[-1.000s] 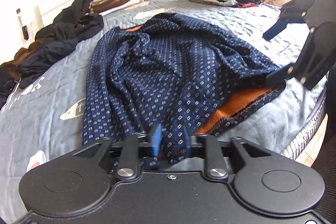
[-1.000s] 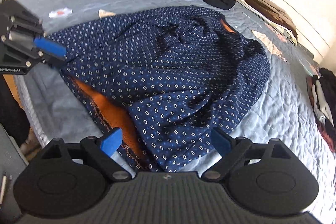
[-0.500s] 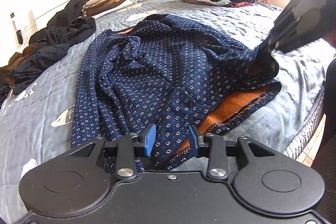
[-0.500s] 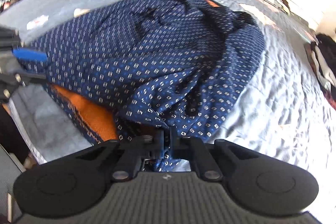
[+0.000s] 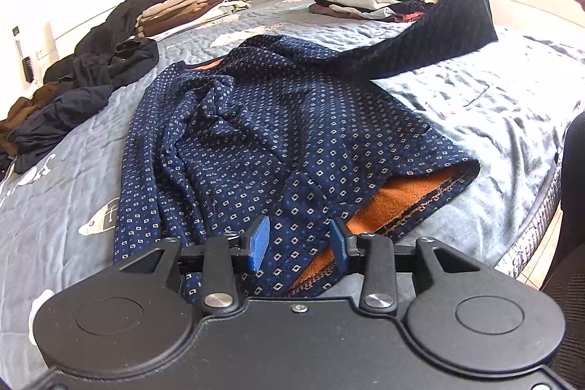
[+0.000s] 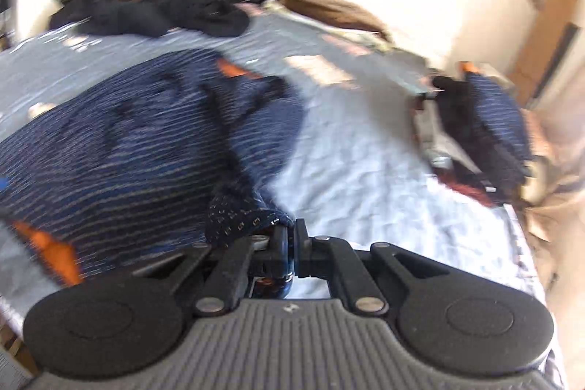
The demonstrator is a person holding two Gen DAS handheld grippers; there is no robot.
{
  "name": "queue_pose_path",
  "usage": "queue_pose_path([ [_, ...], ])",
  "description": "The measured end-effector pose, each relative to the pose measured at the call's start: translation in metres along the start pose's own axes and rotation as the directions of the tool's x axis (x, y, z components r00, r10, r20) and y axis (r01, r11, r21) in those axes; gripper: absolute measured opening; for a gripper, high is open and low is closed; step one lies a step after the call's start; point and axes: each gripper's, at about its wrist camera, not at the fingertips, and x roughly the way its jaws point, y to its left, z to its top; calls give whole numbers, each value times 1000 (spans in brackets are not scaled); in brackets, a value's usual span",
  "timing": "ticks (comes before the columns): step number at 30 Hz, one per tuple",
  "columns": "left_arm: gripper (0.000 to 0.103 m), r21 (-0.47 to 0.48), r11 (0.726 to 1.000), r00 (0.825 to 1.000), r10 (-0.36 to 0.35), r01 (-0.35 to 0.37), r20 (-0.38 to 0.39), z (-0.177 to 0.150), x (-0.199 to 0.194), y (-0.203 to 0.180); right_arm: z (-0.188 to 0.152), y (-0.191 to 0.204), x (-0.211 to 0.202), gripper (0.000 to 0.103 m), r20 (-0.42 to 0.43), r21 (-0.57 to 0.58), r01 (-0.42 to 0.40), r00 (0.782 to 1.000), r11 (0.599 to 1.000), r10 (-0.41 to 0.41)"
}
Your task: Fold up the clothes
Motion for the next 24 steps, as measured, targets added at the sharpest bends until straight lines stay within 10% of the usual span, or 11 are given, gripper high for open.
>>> queue_pose_path([
  [5,37,-4,1000,1000,0,0,0,2,1,-1,10,-72,11,2,5,92,175,984,980,-176],
  [12,37,-19,1000,1000,7,-8,-6,2,4,5,13,-173,20,2,-36,199,413,909,889,-415],
  [19,49,-11,1000,1000,3,-3,-13,3,7,3,-23,-181,77,19,-208,16,503,847,864,-489],
  [24,49,-1,1000,1000,25,-25,-13,3,8,1,-25,-151,64,63,-172,121,387,915,914,-365],
])
